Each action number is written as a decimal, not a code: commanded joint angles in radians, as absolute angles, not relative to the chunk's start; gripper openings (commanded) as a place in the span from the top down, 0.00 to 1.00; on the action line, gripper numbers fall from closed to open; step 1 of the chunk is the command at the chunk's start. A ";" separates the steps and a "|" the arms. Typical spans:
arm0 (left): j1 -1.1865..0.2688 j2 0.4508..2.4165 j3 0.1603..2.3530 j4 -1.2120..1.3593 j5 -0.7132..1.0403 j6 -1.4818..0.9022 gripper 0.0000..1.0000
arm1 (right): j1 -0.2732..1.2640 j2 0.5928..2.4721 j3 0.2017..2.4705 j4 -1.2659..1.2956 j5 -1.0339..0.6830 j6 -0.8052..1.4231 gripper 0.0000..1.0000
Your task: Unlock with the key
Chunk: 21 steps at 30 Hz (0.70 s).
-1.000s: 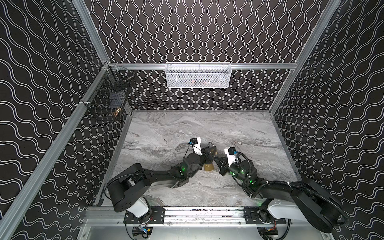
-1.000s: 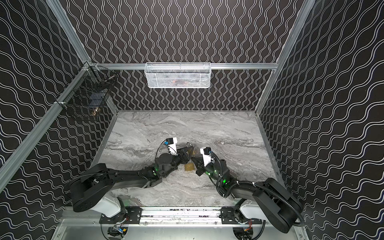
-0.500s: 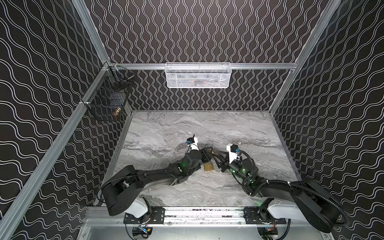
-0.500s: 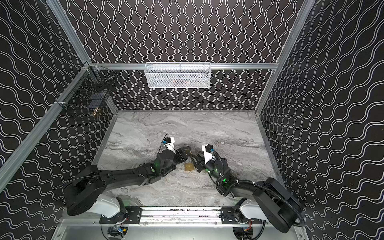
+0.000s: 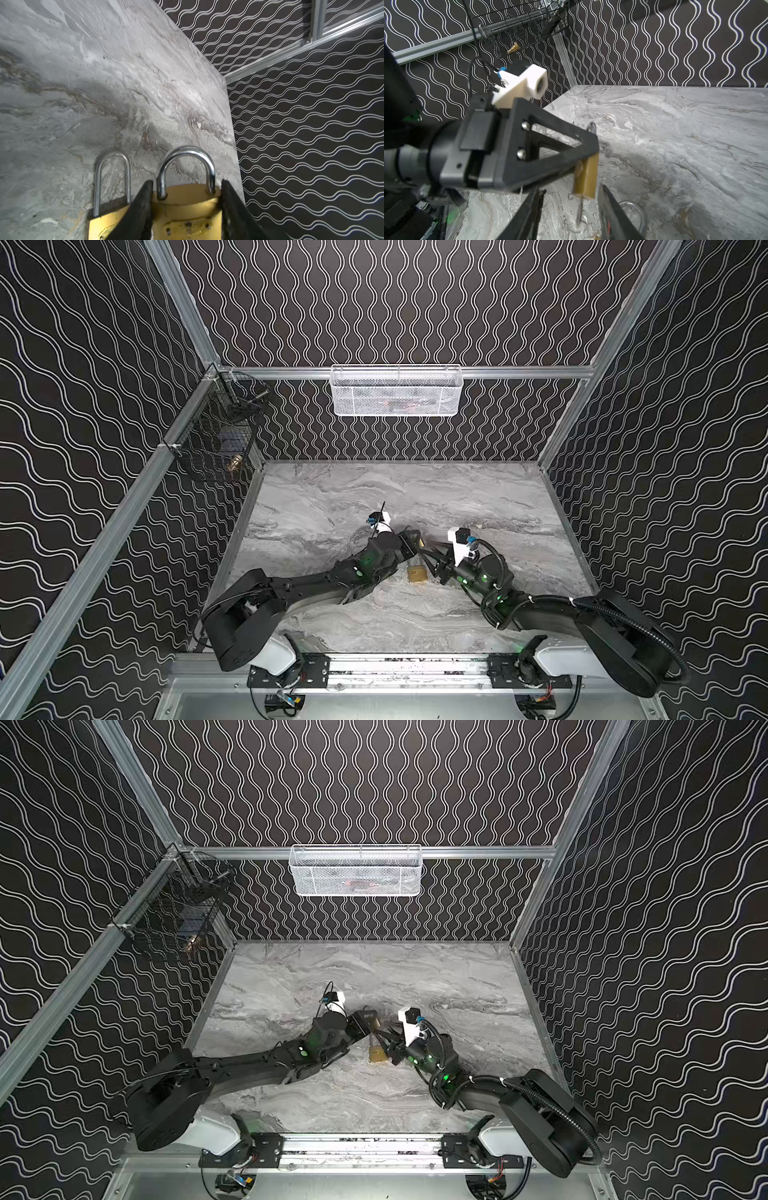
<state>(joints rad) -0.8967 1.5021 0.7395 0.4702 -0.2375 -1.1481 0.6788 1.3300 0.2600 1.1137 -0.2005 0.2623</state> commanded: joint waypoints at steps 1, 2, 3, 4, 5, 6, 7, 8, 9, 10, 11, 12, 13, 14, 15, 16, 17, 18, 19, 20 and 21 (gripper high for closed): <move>-0.897 1.521 0.745 0.596 -0.174 -1.155 0.72 | 0.680 1.335 0.273 1.145 -0.212 0.273 0.53; -0.896 1.524 0.744 0.599 -0.165 -1.155 0.72 | 0.680 1.334 0.274 1.141 -0.206 0.272 0.53; -0.897 1.526 0.743 0.609 -0.158 -1.155 0.72 | 0.680 1.333 0.277 1.129 -0.200 0.272 0.54; -0.897 1.527 0.742 0.615 -0.155 -1.155 0.72 | 0.680 1.332 0.280 1.117 -0.192 0.271 0.56; -0.898 1.526 0.738 0.620 -0.154 -1.156 0.73 | 0.680 1.331 0.282 1.112 -0.190 0.270 0.58; -0.897 1.524 0.735 0.629 -0.152 -1.156 0.73 | 0.680 1.333 0.284 1.110 -0.190 0.270 0.61; -0.897 1.527 0.734 0.636 -0.150 -1.158 0.72 | 0.680 1.335 0.287 1.107 -0.187 0.272 0.63; -0.897 1.525 0.735 0.635 -0.147 -1.159 0.72 | 0.680 1.338 0.290 1.099 -0.183 0.275 0.63; -0.897 1.525 0.732 0.644 -0.146 -1.161 0.73 | 0.680 1.341 0.295 1.090 -0.180 0.276 0.62; -0.897 1.524 0.730 0.649 -0.144 -1.162 0.73 | 0.680 1.342 0.297 1.085 -0.177 0.277 0.60; -0.897 1.522 0.729 0.652 -0.141 -1.163 0.73 | 0.679 1.342 0.298 1.087 -0.173 0.278 0.59; -0.899 1.517 0.729 0.653 -0.141 -1.163 0.73 | 0.678 1.344 0.297 1.087 -0.169 0.278 0.59; -0.900 1.516 0.726 0.656 -0.143 -1.162 0.73 | 0.678 1.344 0.299 1.081 -0.166 0.279 0.59; -0.902 1.509 0.726 0.656 -0.143 -1.161 0.73 | 0.678 1.344 0.302 1.073 -0.163 0.279 0.59; -0.902 1.504 0.723 0.655 -0.146 -1.160 0.73 | 0.677 1.345 0.302 1.073 -0.163 0.281 0.58; -0.902 1.503 0.720 0.661 -0.146 -1.158 0.73 | 0.676 1.346 0.301 1.076 -0.161 0.281 0.58; -0.903 1.498 0.719 0.659 -0.148 -1.158 0.73 | 0.675 1.348 0.301 1.074 -0.157 0.284 0.58; -0.904 1.496 0.720 0.654 -0.147 -1.154 0.73 | 0.672 1.348 0.302 1.074 -0.159 0.288 0.58; -0.904 1.494 0.721 0.650 -0.143 -1.150 0.73 | 0.669 1.348 0.300 1.081 -0.169 0.290 0.58; -0.904 1.494 0.722 0.647 -0.143 -1.150 0.73 | 0.667 1.347 0.298 1.088 -0.173 0.290 0.62; -0.904 1.497 0.720 0.651 -0.141 -1.153 0.73 | 0.667 1.346 0.298 1.086 -0.173 0.290 0.68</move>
<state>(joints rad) -0.9035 1.5032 0.7193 0.5835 -0.1524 -1.1522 0.6693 1.3464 0.2935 1.0599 -0.1699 0.2798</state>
